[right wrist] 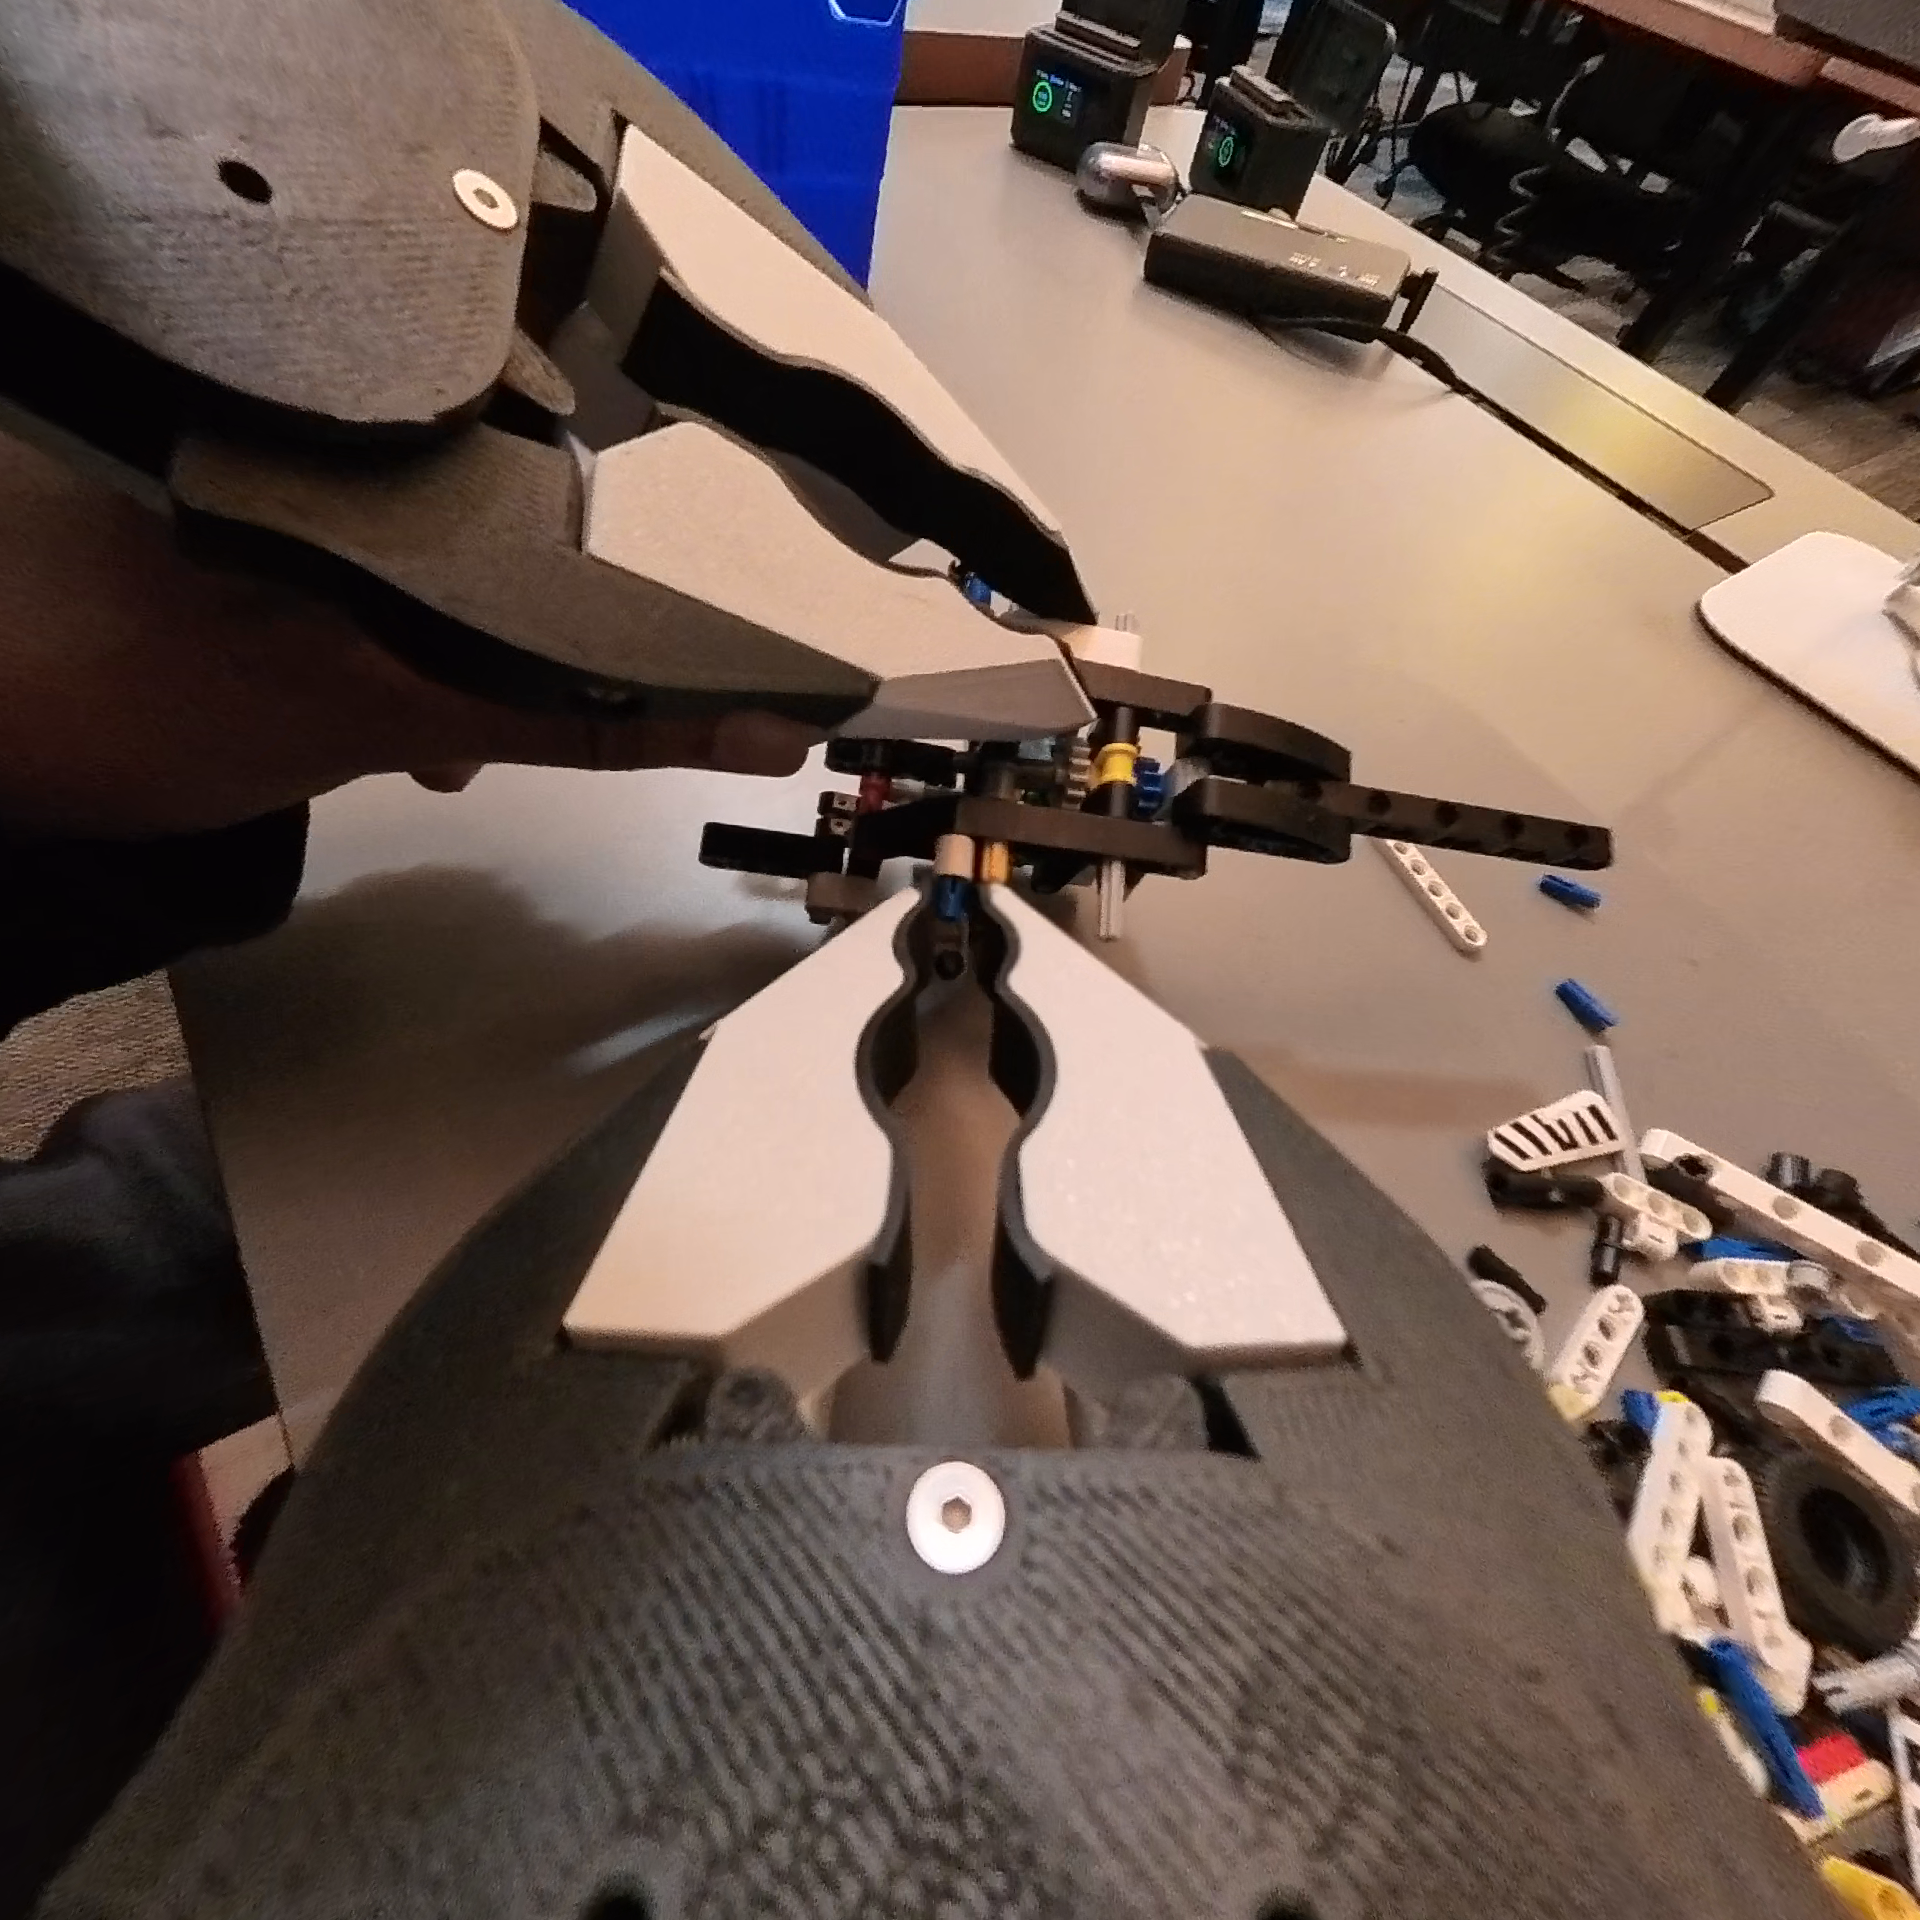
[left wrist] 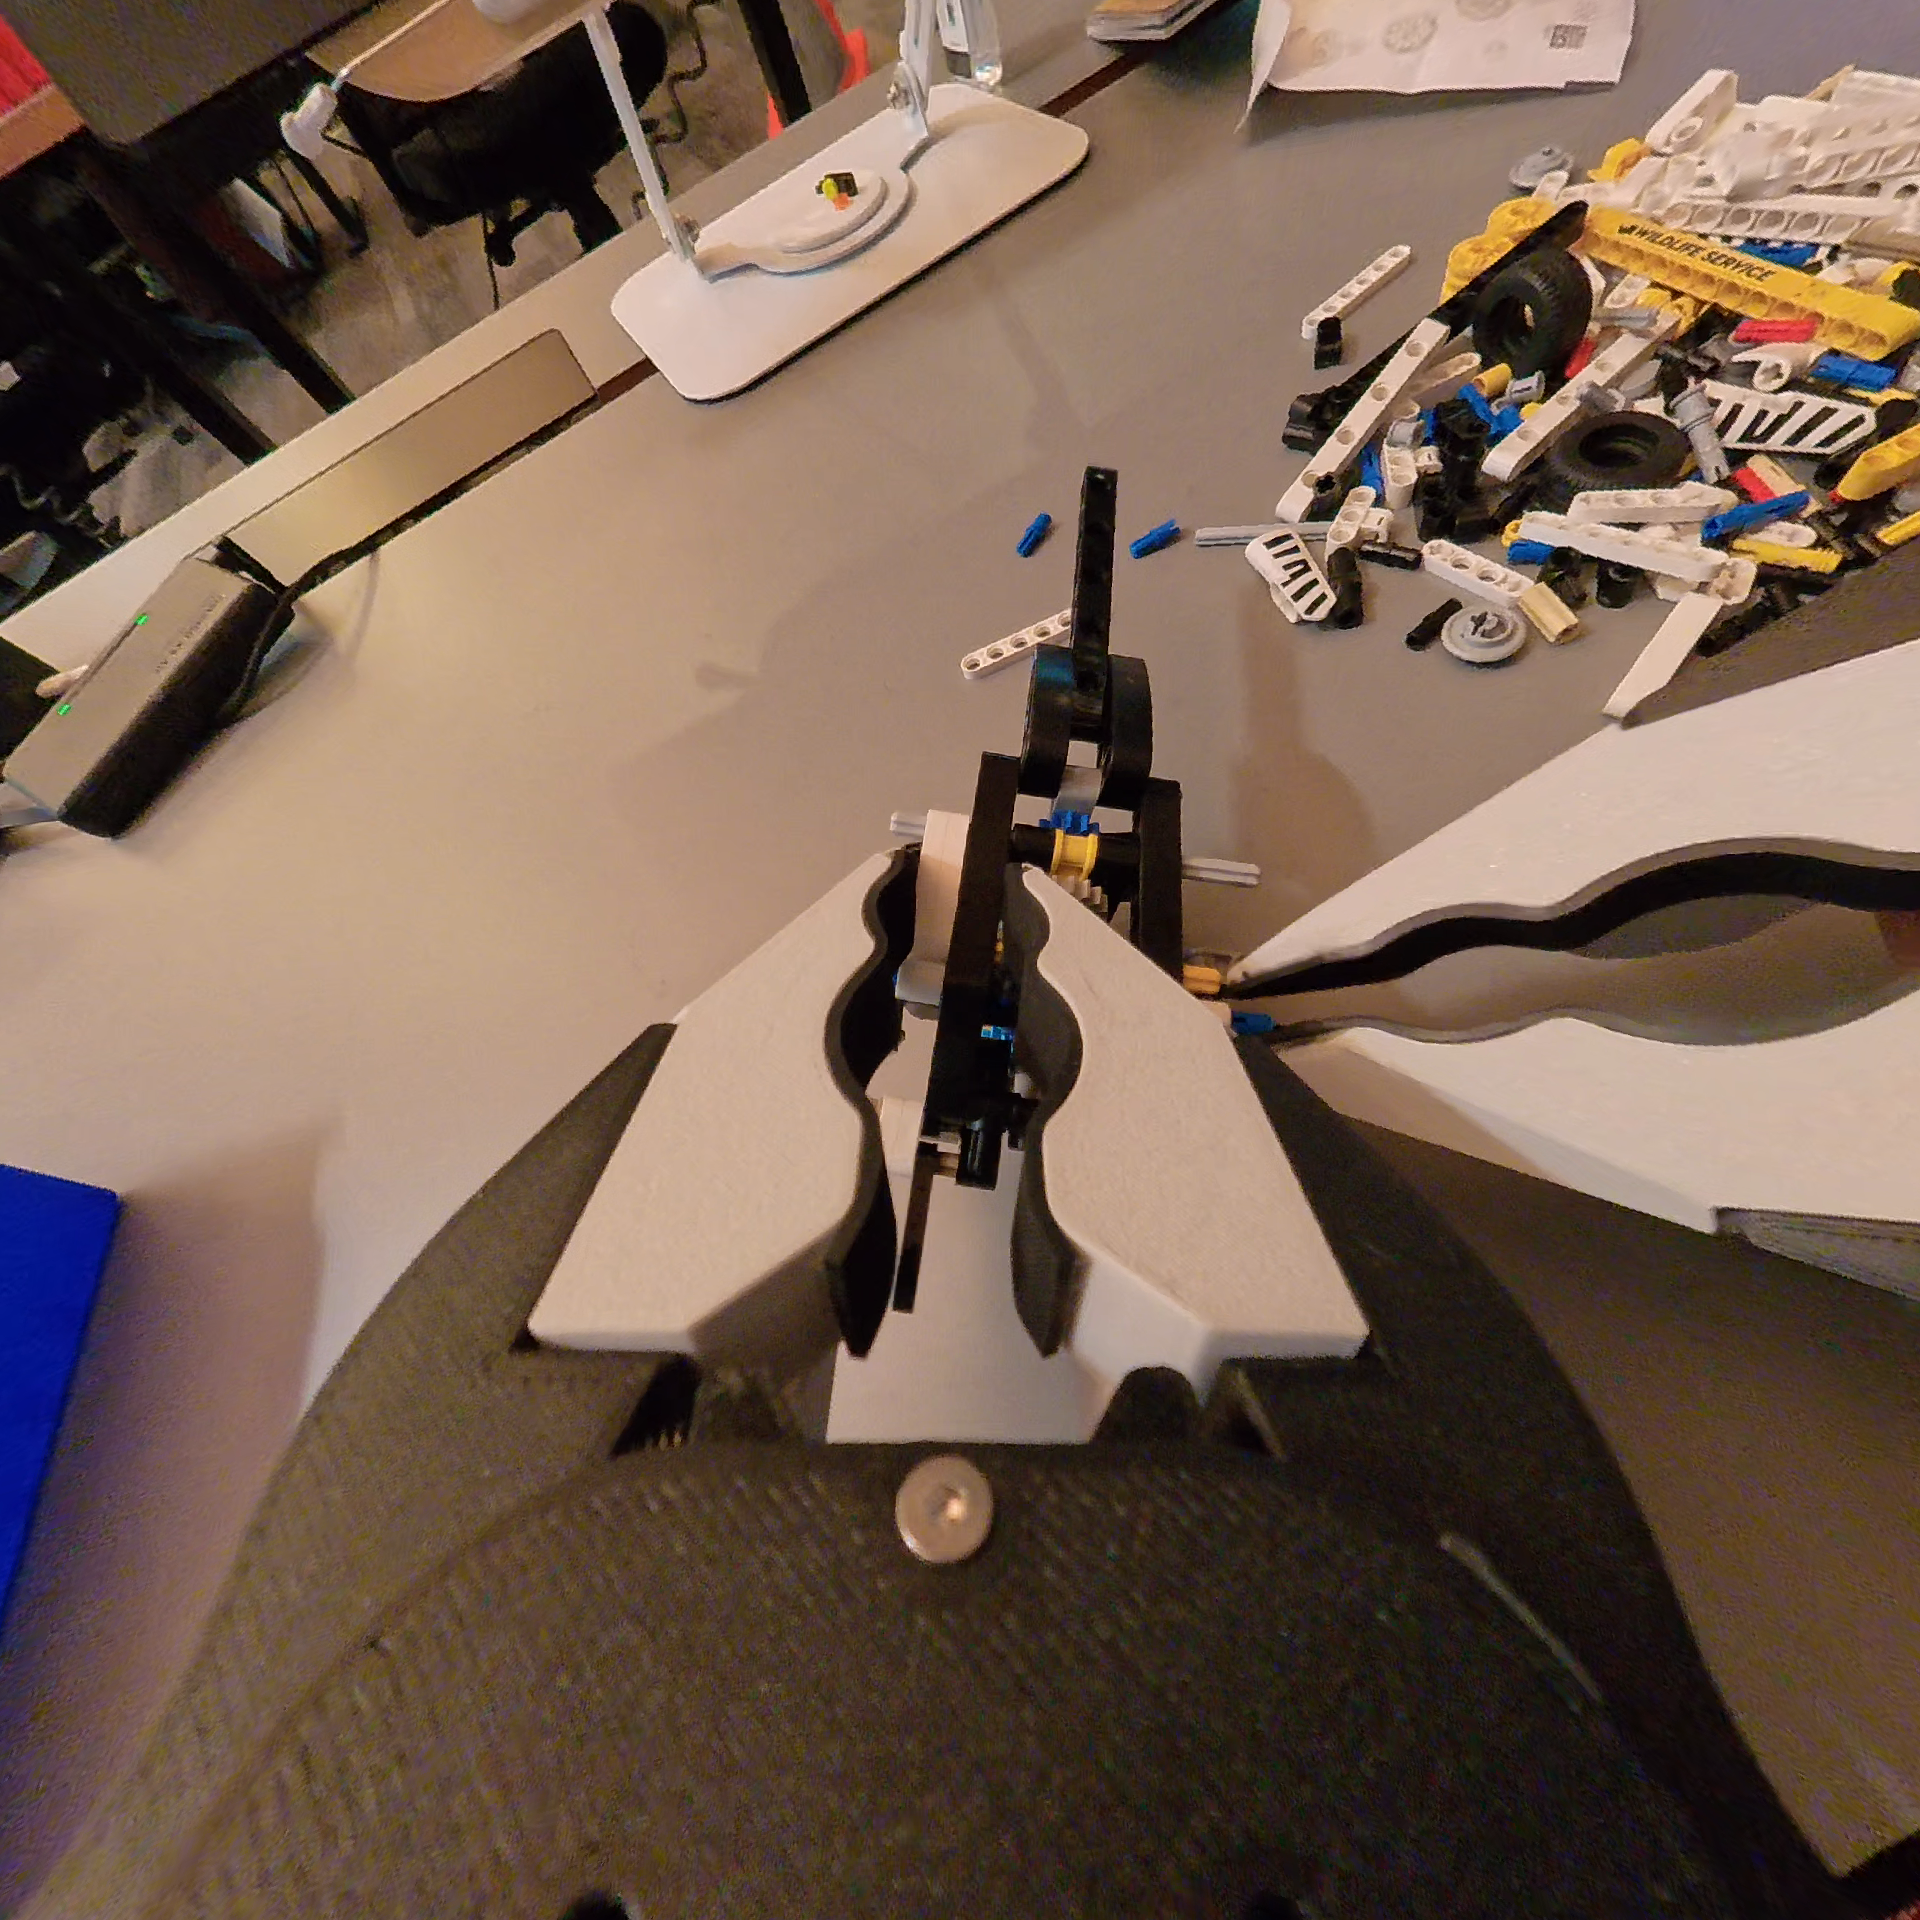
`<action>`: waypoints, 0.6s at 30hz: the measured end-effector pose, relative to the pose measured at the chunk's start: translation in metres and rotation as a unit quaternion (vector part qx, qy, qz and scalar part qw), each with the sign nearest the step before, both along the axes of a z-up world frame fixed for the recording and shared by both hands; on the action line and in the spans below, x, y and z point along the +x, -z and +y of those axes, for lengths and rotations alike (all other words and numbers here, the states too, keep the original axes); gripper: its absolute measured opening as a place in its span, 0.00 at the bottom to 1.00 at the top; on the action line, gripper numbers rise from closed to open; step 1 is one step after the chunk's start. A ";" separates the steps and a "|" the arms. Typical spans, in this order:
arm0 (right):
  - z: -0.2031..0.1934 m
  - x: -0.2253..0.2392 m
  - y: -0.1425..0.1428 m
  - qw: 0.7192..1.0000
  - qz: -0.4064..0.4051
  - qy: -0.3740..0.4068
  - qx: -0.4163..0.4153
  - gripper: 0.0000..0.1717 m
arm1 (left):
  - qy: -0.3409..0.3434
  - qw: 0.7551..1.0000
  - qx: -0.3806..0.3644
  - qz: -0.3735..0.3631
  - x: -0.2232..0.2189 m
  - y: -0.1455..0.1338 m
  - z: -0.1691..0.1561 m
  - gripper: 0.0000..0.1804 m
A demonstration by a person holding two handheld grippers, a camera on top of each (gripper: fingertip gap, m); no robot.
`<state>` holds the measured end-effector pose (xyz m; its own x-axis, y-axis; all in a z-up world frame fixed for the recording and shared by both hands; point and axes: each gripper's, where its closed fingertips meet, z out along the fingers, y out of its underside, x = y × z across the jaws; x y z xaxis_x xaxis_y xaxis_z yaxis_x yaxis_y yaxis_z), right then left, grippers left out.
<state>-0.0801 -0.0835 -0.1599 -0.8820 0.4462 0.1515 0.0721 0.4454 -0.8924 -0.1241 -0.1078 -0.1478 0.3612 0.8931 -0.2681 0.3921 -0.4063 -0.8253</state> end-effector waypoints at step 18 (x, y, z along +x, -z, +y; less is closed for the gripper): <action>0.002 -0.004 0.000 0.999 -0.045 -0.001 -0.021 0.01 | 0.061 0.994 0.084 0.031 0.023 -0.017 -0.001 0.18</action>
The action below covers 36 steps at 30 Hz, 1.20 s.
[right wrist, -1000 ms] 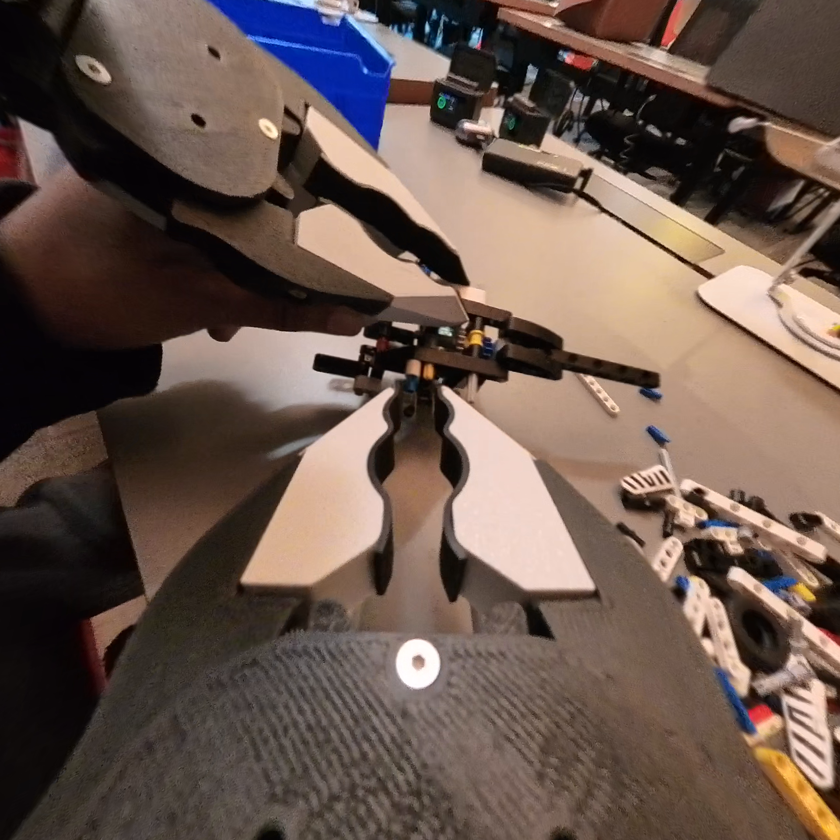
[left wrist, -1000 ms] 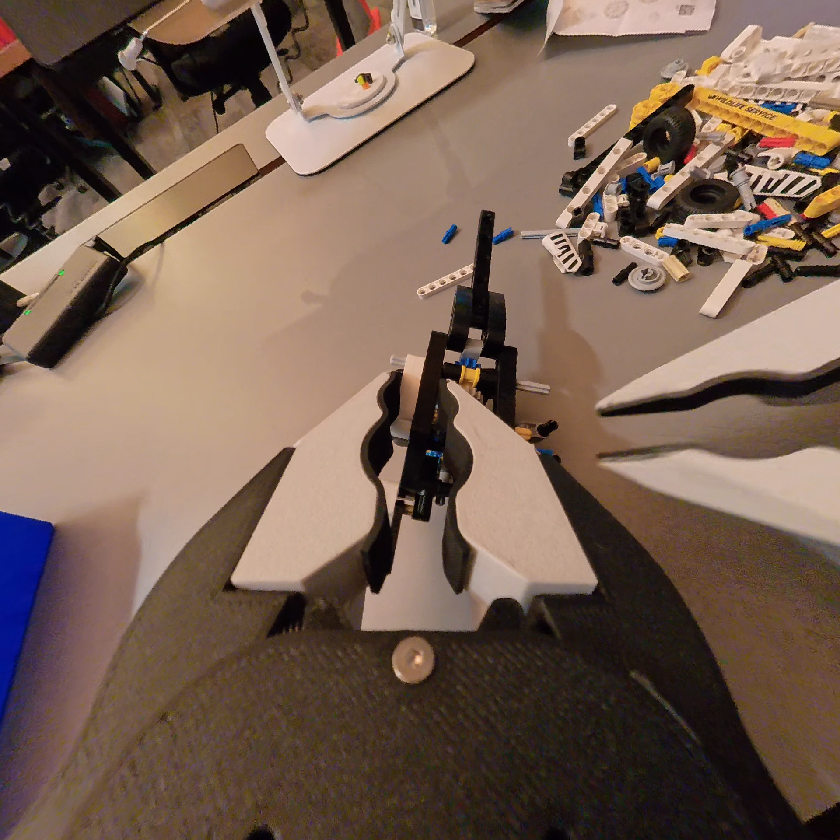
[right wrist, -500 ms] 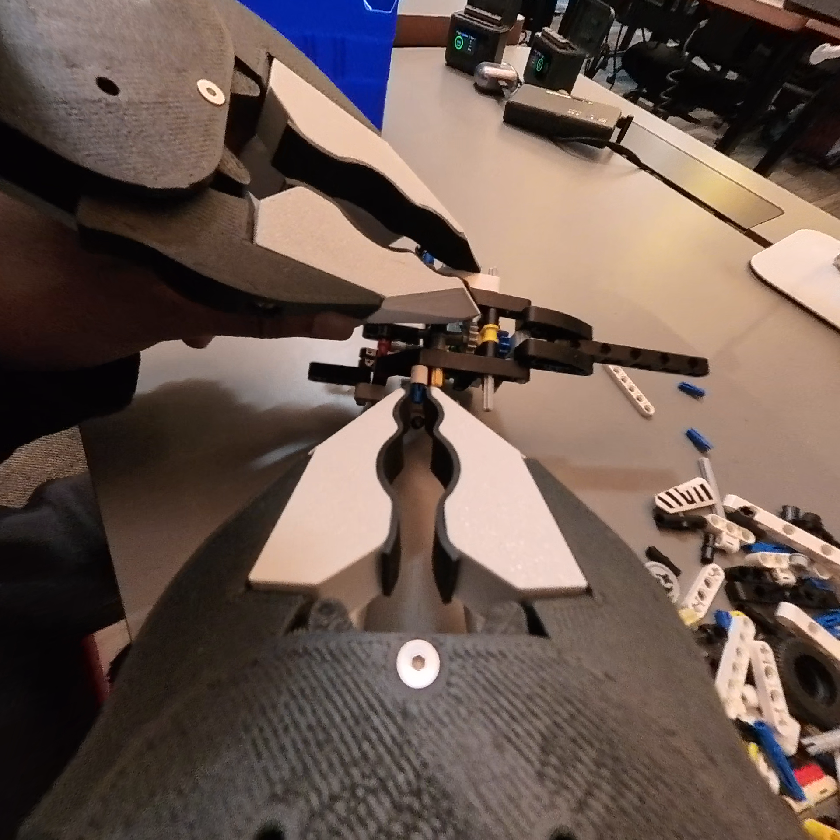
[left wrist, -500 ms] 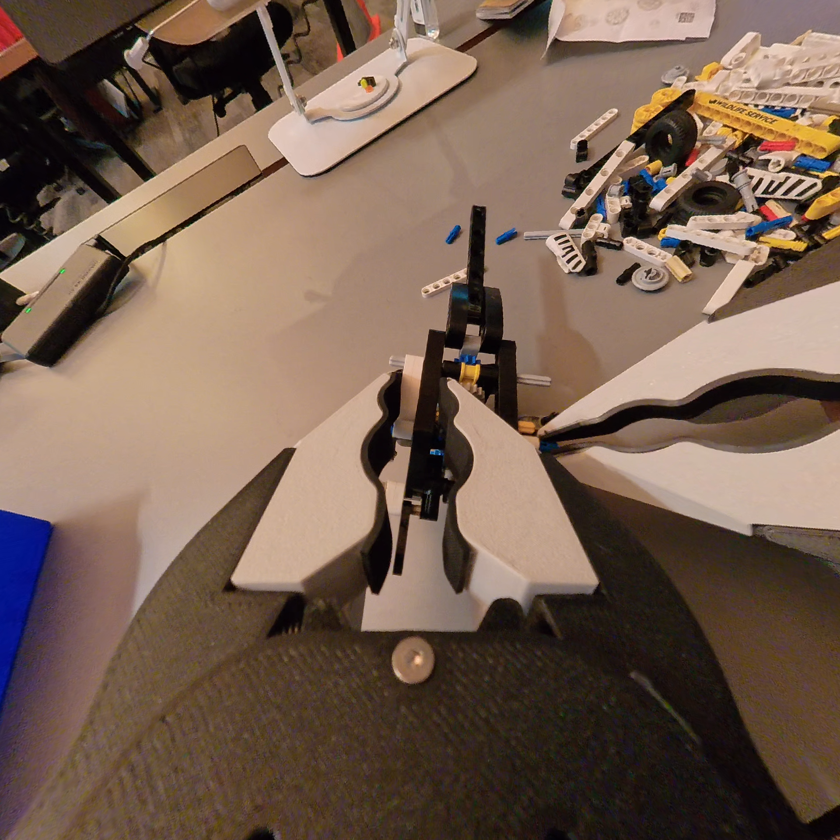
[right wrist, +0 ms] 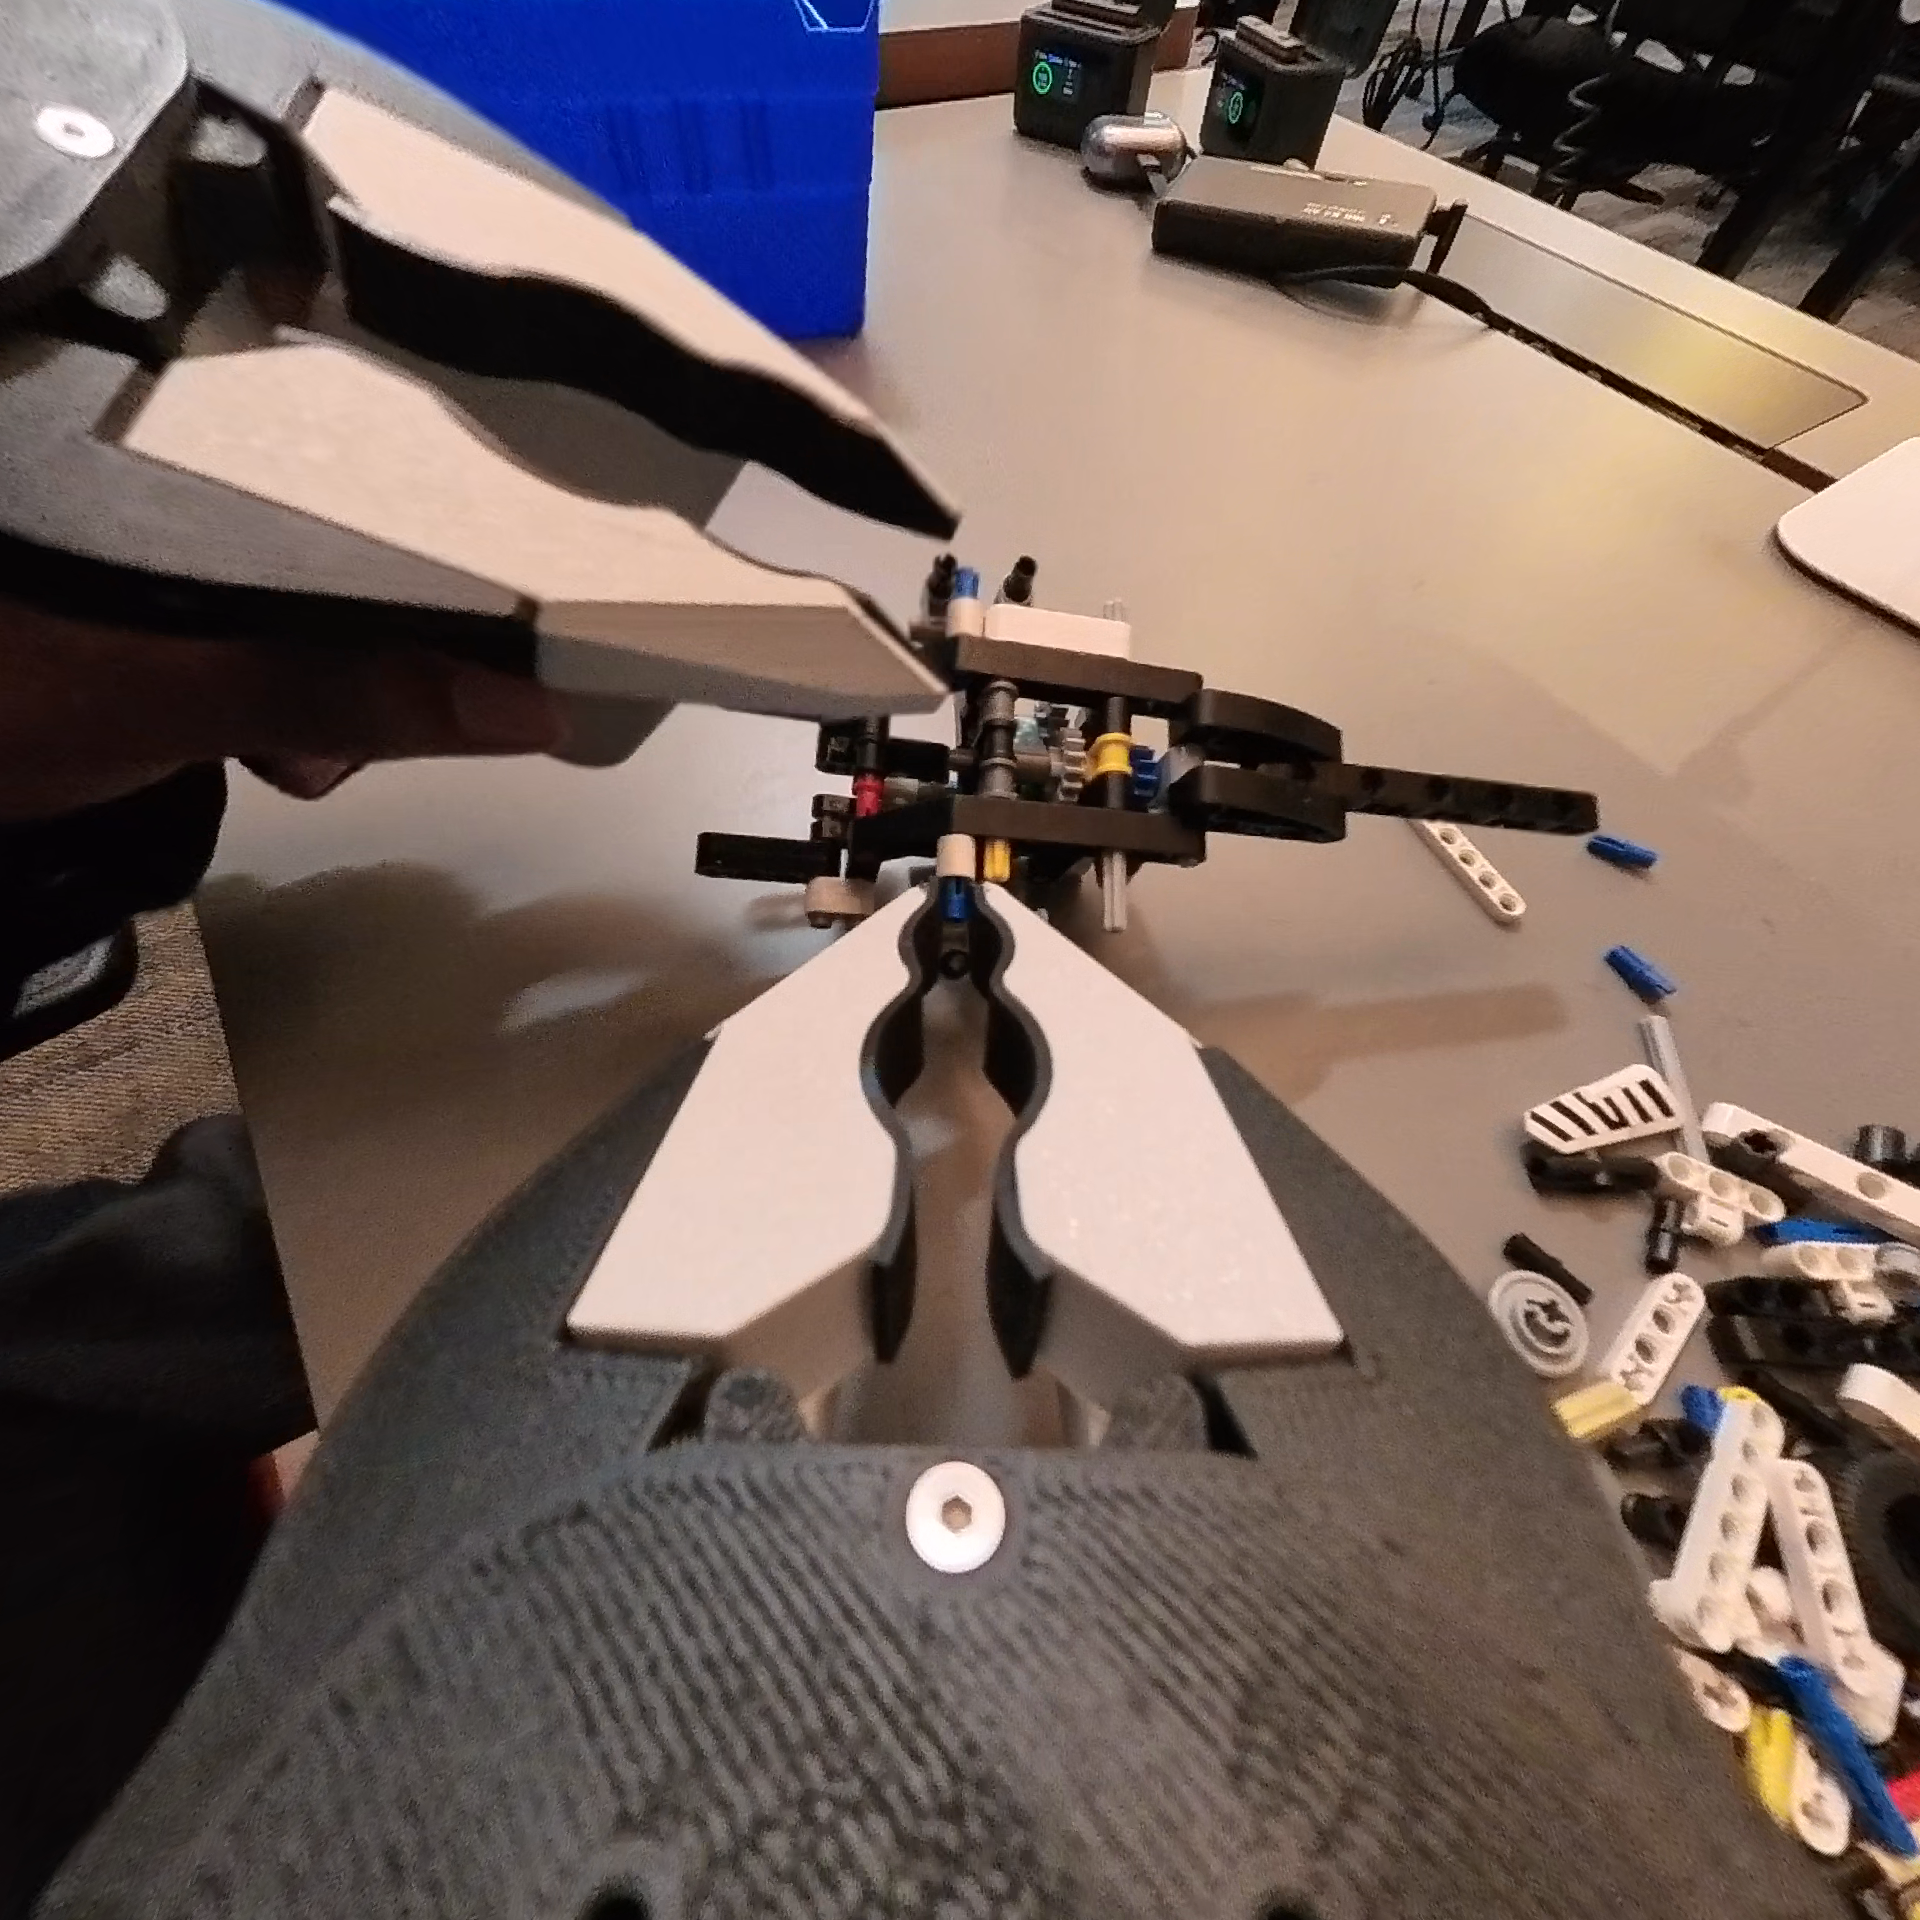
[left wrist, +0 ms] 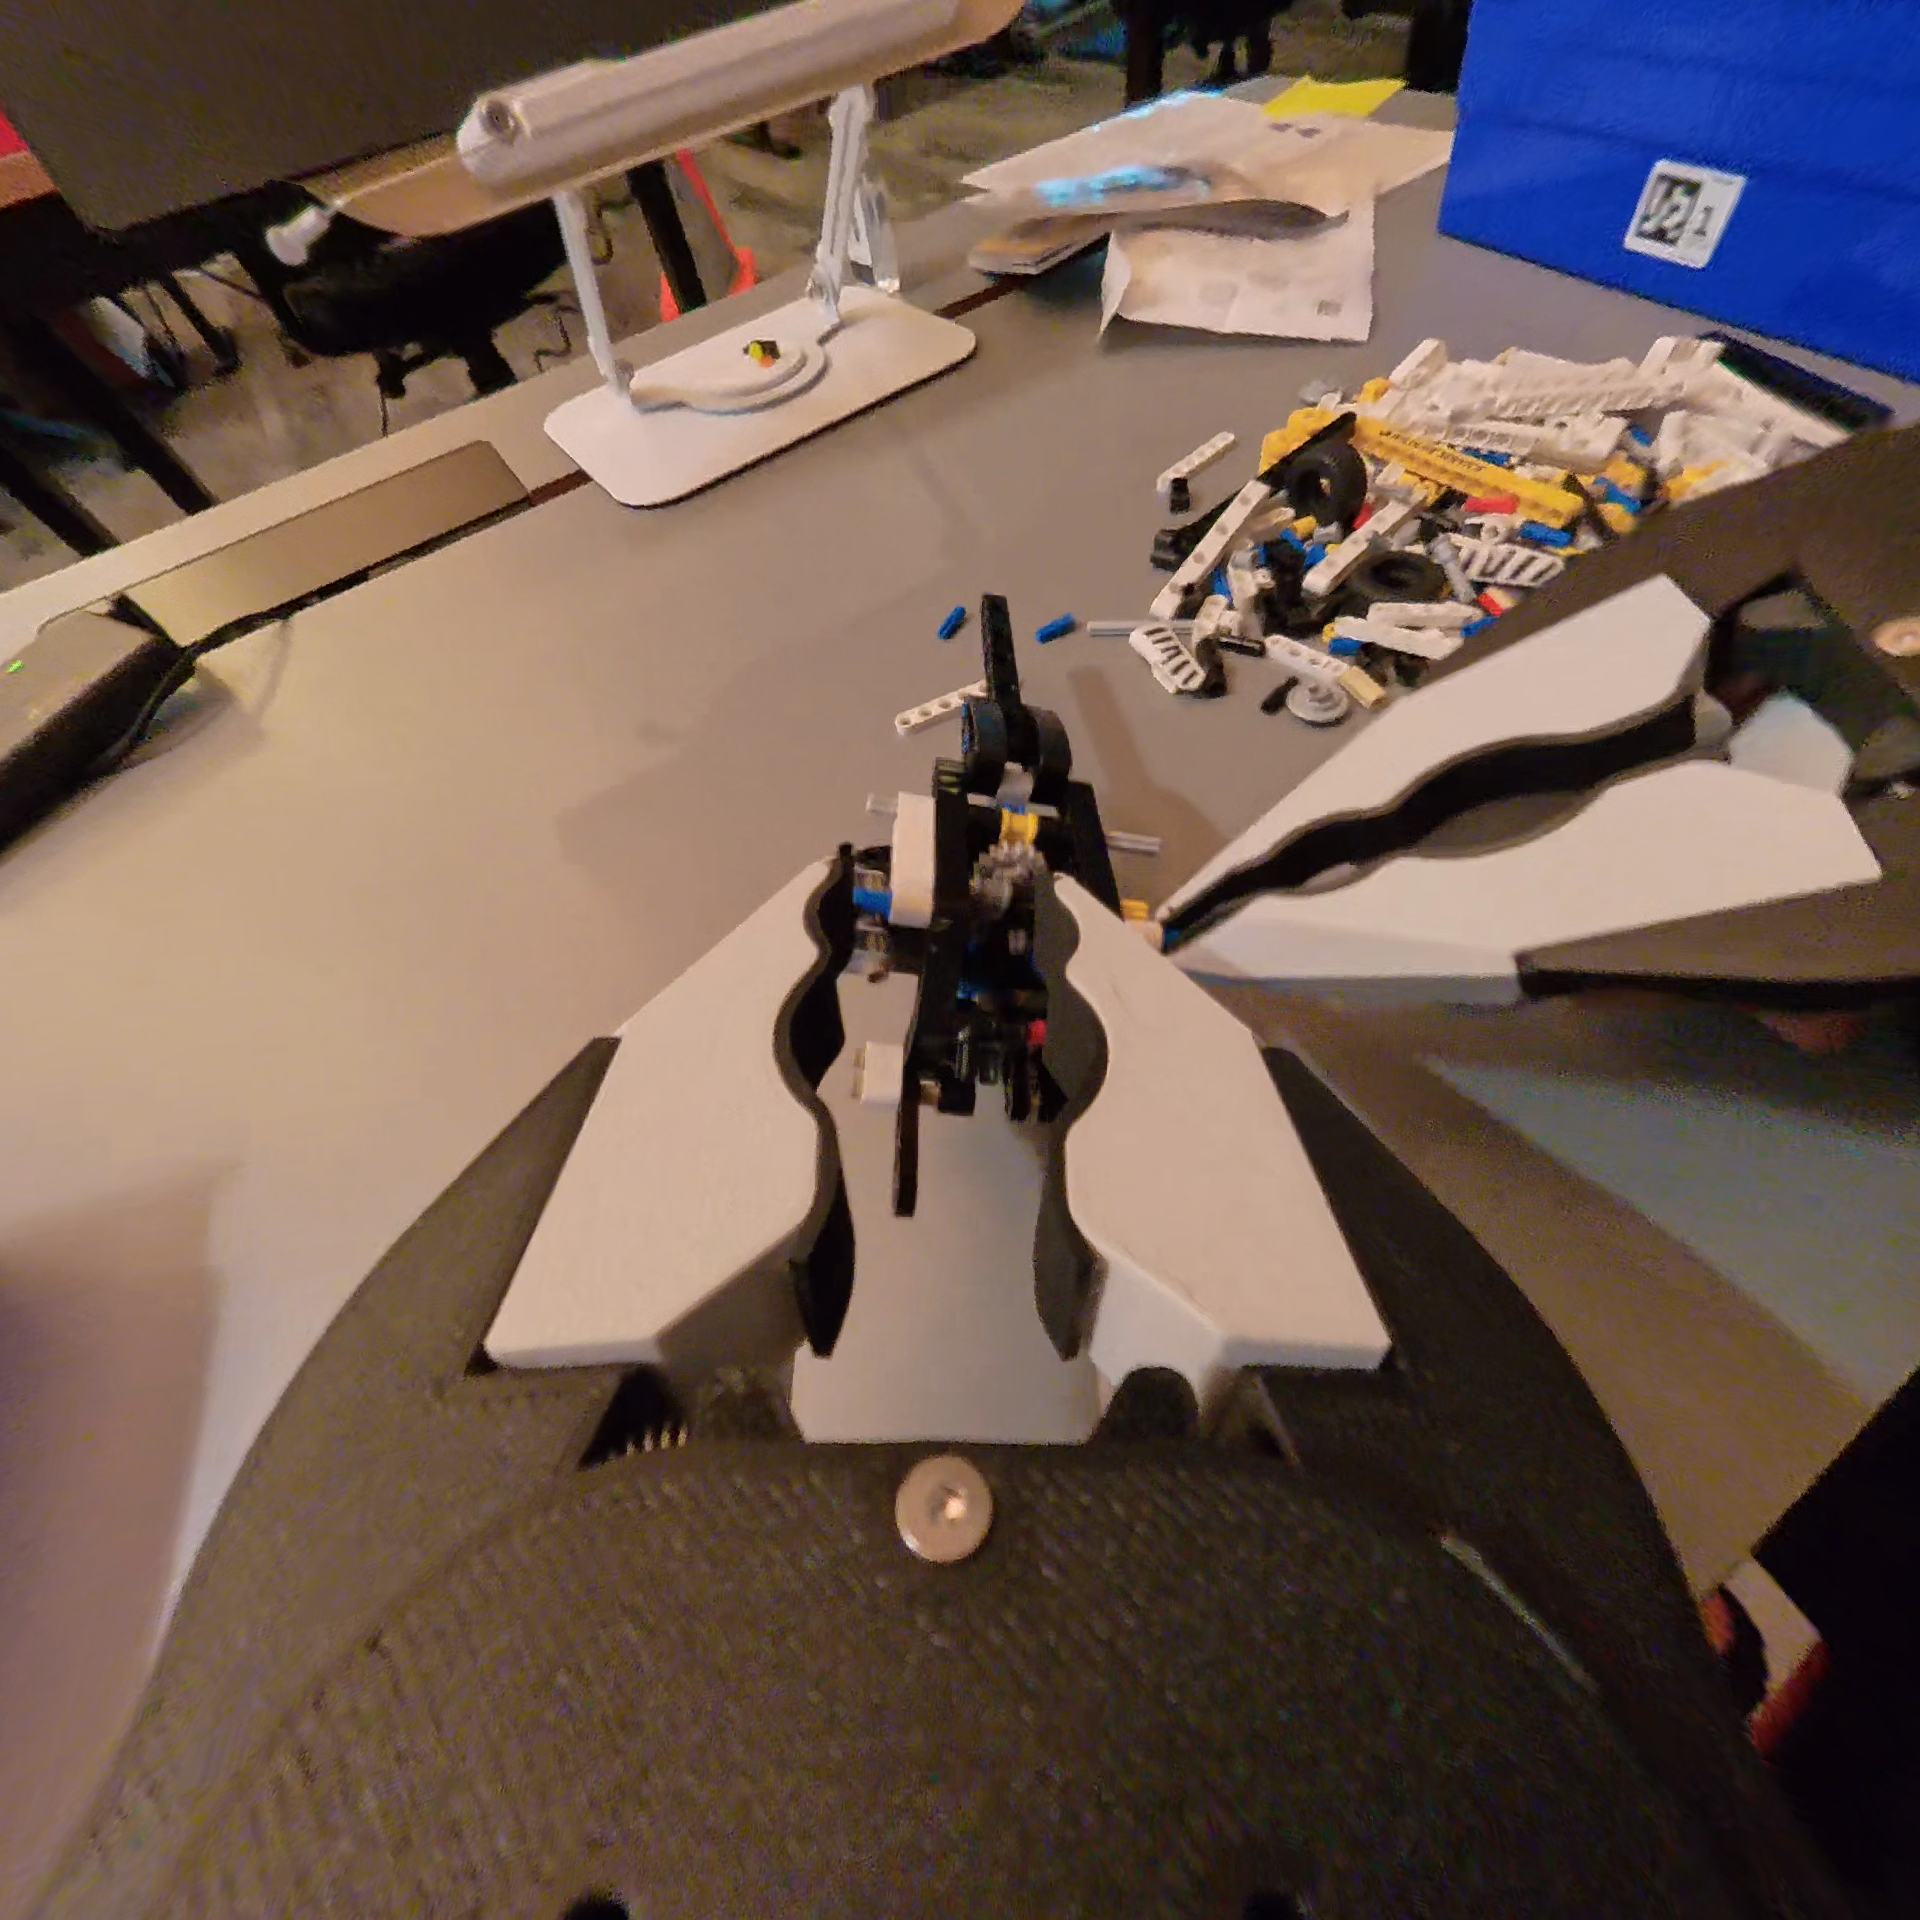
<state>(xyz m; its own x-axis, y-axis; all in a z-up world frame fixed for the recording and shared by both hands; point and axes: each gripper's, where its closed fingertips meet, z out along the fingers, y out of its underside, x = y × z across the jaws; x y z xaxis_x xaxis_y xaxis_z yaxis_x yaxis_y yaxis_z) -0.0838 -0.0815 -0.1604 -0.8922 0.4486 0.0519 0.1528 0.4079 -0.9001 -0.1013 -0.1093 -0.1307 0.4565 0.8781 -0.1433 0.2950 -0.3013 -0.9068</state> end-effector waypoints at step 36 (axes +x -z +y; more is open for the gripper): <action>0.053 -0.003 -0.019 0.987 -0.106 0.009 -0.122 0.01 | -0.031 0.998 -0.001 -0.053 -0.003 0.036 -0.003 0.04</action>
